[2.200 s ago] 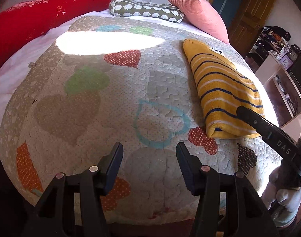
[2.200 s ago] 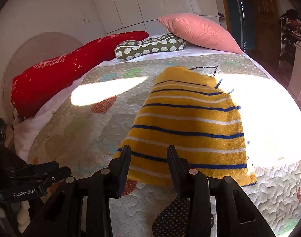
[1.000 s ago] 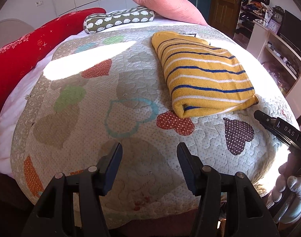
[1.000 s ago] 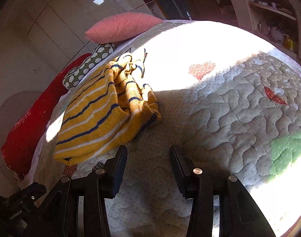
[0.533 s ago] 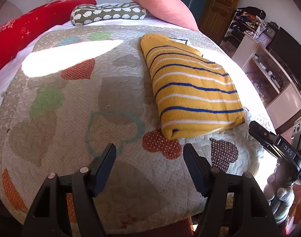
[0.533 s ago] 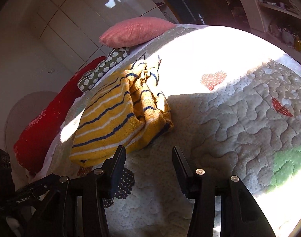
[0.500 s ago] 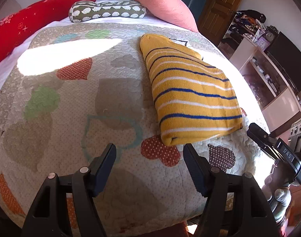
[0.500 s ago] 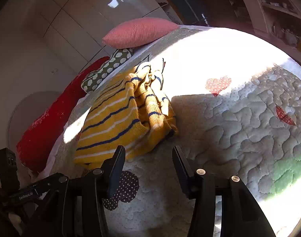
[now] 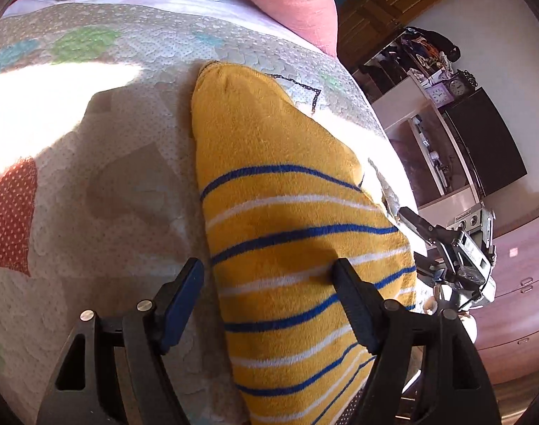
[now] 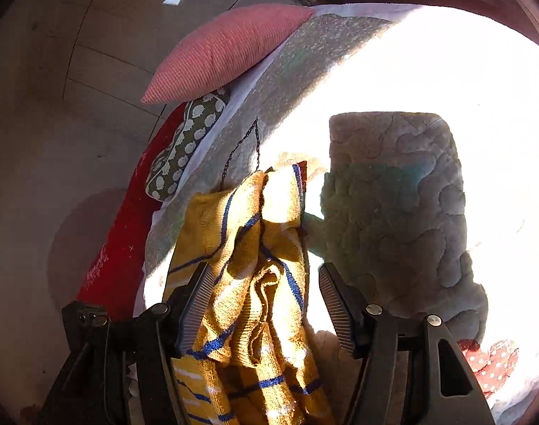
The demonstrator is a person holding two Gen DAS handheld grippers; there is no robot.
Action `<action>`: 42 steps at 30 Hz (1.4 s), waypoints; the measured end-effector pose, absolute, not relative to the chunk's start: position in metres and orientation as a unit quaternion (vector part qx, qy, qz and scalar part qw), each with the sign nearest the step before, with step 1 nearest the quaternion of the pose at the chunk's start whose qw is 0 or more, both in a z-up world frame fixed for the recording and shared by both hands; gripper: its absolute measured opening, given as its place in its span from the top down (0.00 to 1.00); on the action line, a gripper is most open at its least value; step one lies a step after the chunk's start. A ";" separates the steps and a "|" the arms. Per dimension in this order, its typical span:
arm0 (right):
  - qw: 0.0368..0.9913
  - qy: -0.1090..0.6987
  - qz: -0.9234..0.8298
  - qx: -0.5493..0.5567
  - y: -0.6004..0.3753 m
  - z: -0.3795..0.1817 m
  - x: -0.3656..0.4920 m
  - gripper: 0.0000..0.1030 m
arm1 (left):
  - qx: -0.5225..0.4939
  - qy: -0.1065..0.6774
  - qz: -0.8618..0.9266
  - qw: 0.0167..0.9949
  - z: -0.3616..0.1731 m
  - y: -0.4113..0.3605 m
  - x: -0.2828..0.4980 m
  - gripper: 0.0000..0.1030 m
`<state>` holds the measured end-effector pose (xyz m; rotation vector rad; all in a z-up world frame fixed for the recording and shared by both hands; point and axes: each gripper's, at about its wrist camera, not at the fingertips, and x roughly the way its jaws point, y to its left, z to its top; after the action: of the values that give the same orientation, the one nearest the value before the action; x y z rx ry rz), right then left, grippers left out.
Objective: Fold small clothes
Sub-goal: 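Grasp the strip end with both grippers and fold it over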
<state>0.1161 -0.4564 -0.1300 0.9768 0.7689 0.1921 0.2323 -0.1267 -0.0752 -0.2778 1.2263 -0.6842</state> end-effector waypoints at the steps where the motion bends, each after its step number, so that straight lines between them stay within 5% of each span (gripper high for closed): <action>1: 0.803 0.366 0.095 0.461 -0.455 -0.134 0.124 0.36 | -0.133 0.566 -0.319 0.748 -0.079 -0.129 0.239 0.24; 7: 0.806 0.390 0.127 0.426 -0.433 -0.137 0.168 0.34 | -0.187 0.587 -0.329 0.715 -0.101 -0.142 0.261 0.21; 8: 0.809 0.396 0.125 0.415 -0.428 -0.135 0.172 0.39 | -0.190 0.587 -0.326 0.716 -0.101 -0.143 0.260 0.31; 9: 0.807 0.404 0.126 0.411 -0.424 -0.134 0.175 0.62 | -0.191 0.586 -0.324 0.718 -0.099 -0.143 0.260 0.43; 10: 0.805 0.406 0.128 0.413 -0.420 -0.132 0.175 0.68 | -0.191 0.583 -0.324 0.720 -0.096 -0.140 0.258 0.48; 12: 0.819 0.395 0.129 0.397 -0.409 -0.117 0.172 0.70 | -0.198 0.577 -0.327 0.722 -0.086 -0.131 0.255 0.61; 14: 0.827 0.380 0.145 0.389 -0.396 -0.099 0.170 0.71 | -0.200 0.573 -0.327 0.724 -0.075 -0.119 0.253 0.62; 22: 0.835 0.350 0.200 0.375 -0.338 -0.051 0.205 0.72 | -0.186 0.540 -0.272 0.774 -0.033 -0.065 0.276 0.62; 27: 0.832 0.381 0.160 0.371 -0.314 -0.080 0.252 0.72 | -0.138 0.560 -0.201 0.791 -0.051 -0.062 0.312 0.62; 31: 0.837 0.418 0.096 0.339 -0.310 -0.111 0.275 0.60 | -0.151 0.569 -0.185 0.787 -0.069 -0.055 0.324 0.55; 42: 0.874 0.348 0.078 0.331 -0.339 -0.064 0.176 0.52 | -0.101 0.509 -0.174 0.837 -0.022 -0.029 0.261 0.54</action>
<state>0.1760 -0.3387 -0.0644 0.6916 0.7276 0.1624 0.2609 -0.0295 -0.0220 -0.2137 1.0777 -0.3676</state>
